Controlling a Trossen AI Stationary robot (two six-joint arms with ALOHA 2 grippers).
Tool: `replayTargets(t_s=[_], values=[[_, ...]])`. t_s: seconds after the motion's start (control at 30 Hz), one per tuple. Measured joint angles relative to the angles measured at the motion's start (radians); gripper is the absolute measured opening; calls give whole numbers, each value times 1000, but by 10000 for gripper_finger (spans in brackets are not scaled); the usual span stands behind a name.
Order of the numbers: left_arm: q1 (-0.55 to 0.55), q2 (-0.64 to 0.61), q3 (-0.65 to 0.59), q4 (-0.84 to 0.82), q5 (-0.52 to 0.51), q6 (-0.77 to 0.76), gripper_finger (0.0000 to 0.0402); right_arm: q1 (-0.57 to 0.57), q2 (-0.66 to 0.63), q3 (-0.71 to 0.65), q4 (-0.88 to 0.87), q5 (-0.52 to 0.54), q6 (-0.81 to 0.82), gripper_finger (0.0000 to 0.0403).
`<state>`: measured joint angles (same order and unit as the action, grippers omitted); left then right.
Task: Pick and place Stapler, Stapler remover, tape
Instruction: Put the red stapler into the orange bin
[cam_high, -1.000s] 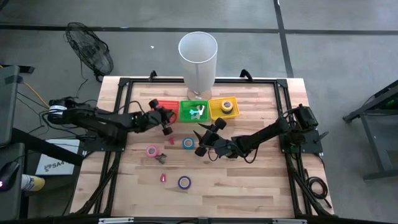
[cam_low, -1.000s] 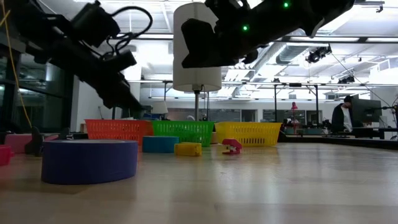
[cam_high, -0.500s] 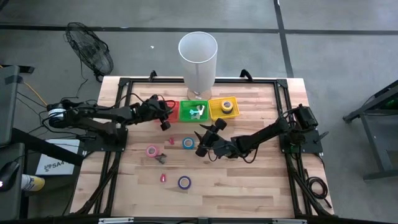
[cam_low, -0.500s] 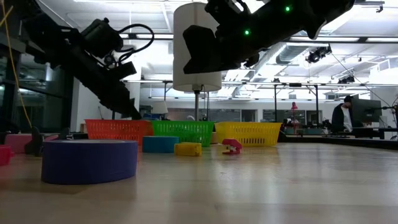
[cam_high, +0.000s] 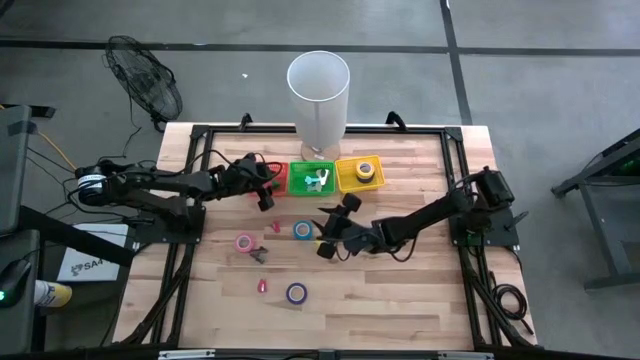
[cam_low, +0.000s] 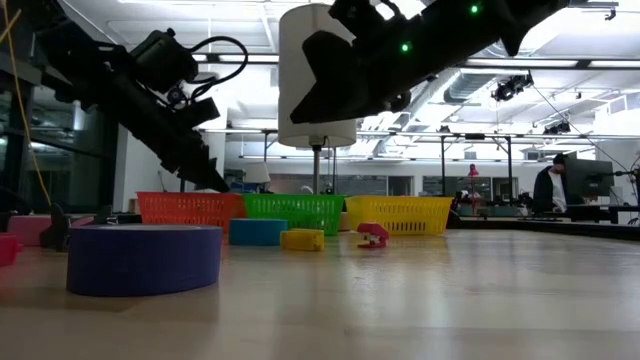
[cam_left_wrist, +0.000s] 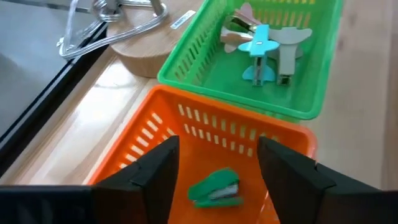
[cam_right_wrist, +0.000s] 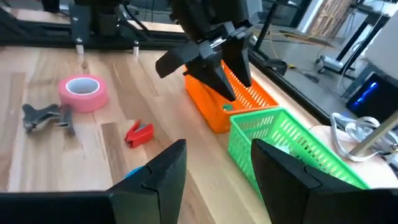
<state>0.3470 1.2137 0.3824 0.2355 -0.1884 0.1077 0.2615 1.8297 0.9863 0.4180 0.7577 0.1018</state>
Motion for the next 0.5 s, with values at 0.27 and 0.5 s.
replayTargets(t_s=[0.27,0.5], values=[[0,-20,0,40,99,80,222,-3,-88,0,-240,-141,37,172],[0,-93,1,52,188,128,222,-35,-106,0,-468,-292,-62,172]])
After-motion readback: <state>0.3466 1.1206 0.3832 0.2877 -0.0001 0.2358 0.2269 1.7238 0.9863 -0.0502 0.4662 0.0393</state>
